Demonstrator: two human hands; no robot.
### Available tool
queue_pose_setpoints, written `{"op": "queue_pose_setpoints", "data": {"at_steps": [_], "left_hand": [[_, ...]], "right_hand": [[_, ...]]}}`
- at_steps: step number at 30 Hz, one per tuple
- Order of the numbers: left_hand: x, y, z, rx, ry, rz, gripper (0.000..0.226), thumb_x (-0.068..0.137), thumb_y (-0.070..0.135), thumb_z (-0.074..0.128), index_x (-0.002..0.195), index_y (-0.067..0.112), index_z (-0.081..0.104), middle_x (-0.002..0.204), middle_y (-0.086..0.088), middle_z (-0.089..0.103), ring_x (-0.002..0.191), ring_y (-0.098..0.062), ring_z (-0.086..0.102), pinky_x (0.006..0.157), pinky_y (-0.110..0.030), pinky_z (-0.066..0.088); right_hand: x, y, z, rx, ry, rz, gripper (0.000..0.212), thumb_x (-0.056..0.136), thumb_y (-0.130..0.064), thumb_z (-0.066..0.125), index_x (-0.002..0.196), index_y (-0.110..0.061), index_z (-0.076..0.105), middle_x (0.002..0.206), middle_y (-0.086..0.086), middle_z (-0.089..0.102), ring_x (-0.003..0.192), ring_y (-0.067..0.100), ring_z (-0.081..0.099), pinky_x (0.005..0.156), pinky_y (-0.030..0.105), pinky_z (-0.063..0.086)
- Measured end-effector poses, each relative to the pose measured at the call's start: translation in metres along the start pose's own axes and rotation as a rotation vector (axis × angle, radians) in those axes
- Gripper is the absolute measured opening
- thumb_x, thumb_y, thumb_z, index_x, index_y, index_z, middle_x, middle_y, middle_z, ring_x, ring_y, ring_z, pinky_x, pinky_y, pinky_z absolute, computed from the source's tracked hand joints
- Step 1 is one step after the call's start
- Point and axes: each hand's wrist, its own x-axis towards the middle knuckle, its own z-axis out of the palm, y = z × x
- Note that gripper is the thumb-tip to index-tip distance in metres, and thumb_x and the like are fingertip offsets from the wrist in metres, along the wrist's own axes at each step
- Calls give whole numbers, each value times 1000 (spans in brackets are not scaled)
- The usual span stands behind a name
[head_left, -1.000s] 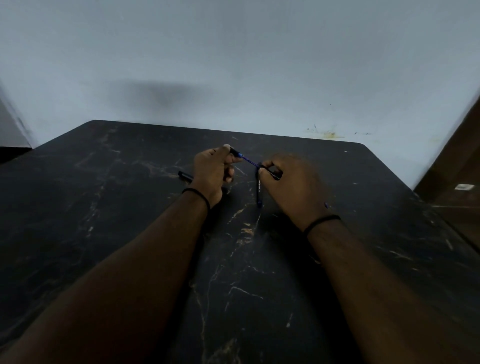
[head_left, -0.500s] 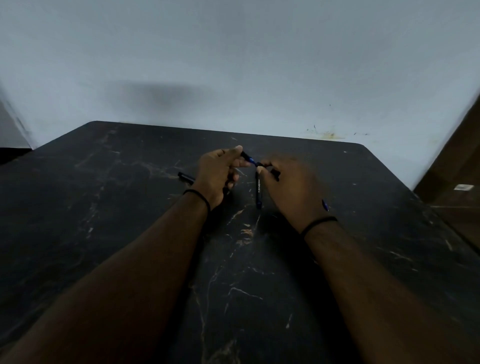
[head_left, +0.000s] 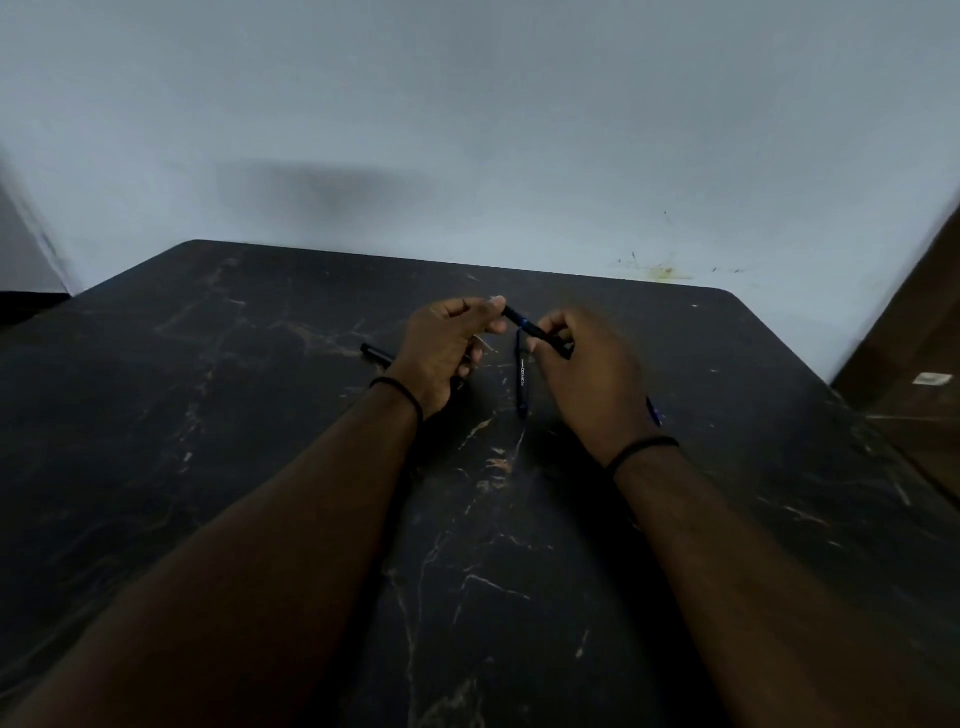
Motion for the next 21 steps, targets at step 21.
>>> {"op": "queue_pose_setpoints", "data": {"at_steps": [21], "left_hand": [[-6,5,4,15,42,-14,17,91,26,68,88,8,68,69,5,68,39,-6,40,35,-19,27]], "right_hand": [[2,4,1,-60,-49,21,19,89,-35,69,92,-27,52,78,-12,56,76,11,59,64,31,46]]}}
